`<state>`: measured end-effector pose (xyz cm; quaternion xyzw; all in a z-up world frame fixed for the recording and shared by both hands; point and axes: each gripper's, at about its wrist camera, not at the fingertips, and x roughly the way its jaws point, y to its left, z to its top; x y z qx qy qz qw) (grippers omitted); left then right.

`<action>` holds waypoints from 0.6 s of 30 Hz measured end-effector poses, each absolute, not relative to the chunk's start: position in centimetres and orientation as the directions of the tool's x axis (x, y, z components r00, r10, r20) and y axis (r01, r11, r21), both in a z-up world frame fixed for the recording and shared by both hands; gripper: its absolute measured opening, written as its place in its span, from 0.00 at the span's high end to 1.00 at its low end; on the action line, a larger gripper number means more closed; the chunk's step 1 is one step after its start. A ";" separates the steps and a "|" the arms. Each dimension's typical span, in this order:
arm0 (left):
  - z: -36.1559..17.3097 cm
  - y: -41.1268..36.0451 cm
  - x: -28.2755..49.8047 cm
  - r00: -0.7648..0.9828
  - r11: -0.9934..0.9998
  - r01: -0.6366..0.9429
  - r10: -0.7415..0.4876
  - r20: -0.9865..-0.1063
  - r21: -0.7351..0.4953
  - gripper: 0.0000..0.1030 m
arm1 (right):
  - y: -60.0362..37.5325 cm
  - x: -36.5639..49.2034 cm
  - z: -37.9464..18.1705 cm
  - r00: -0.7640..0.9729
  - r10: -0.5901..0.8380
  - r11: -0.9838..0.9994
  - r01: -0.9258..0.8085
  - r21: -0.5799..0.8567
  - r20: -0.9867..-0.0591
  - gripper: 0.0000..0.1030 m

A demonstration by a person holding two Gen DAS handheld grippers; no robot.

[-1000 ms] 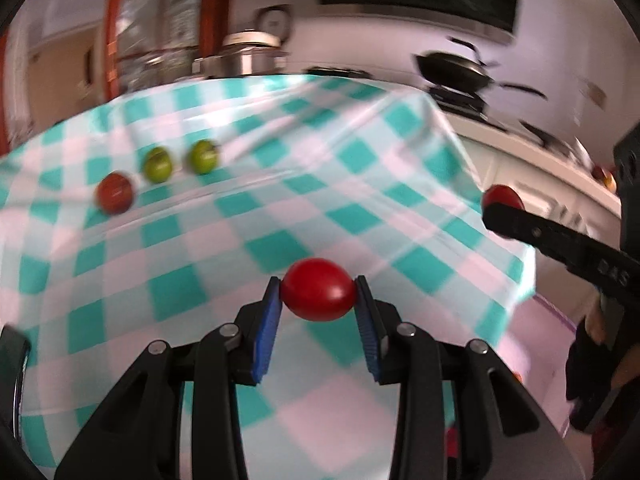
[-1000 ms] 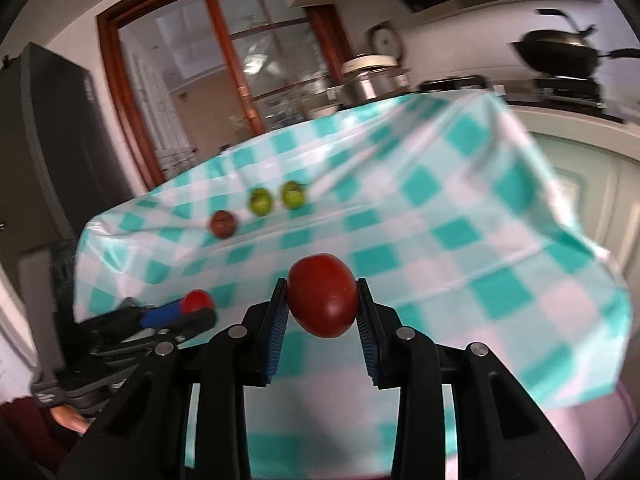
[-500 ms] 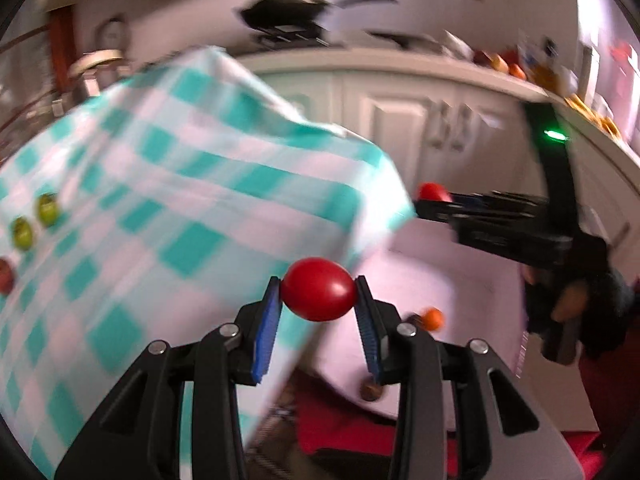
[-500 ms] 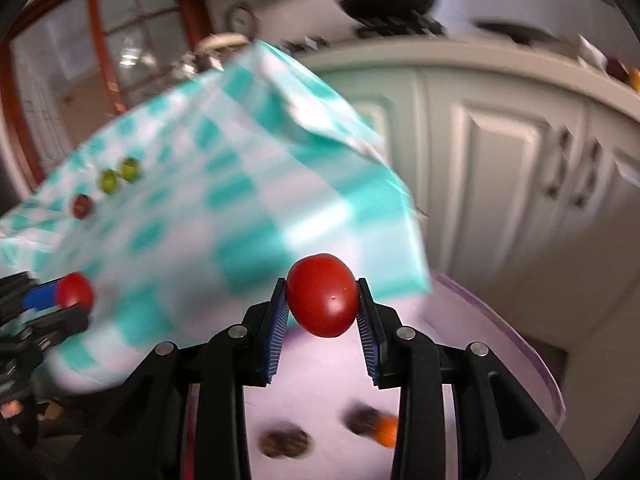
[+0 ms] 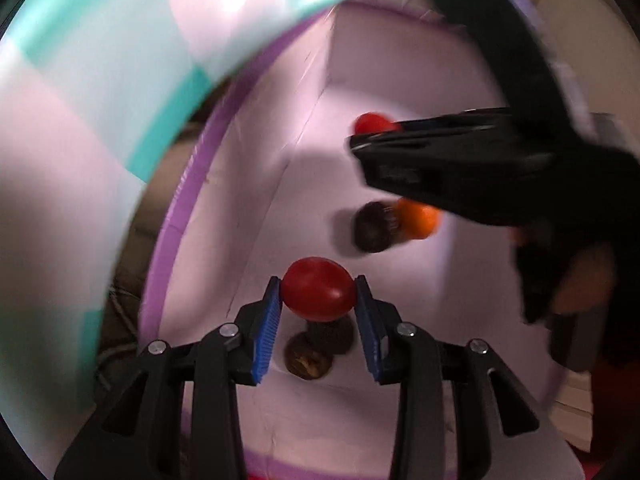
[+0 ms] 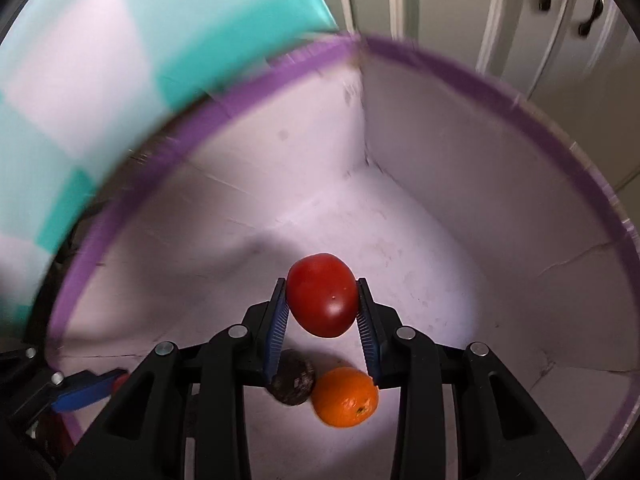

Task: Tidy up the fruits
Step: 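Carry both red tomatoes into the white box and open both tools, then move both open tools back over the fruits on the cloth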

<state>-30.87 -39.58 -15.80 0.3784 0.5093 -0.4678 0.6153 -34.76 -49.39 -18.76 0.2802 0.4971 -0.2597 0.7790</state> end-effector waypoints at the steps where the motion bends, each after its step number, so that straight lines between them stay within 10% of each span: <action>1: -16.7 -39.9 -30.5 0.049 0.285 0.959 -0.170 -0.984 -0.001 0.64 | -49.6 -34.8 -19.4 0.357 -0.123 0.702 0.691 0.173 -0.926 0.67; 10: -18.6 -40.7 -30.4 0.026 0.270 0.963 -0.148 -0.989 -0.015 0.62 | -50.1 -35.2 -20.8 0.333 -0.107 0.671 0.719 0.179 -0.937 0.66; 13: -18.2 -40.6 -30.5 0.033 0.260 0.965 -0.167 -0.985 -0.012 0.44 | -50.0 -35.1 -21.1 0.314 -0.107 0.669 0.725 0.166 -0.943 0.65; 18: -15.3 -39.5 -32.0 0.055 0.190 0.982 -0.278 -0.959 0.001 0.31 | -50.9 -36.1 -18.6 0.357 -0.122 0.606 0.766 0.215 -0.926 0.41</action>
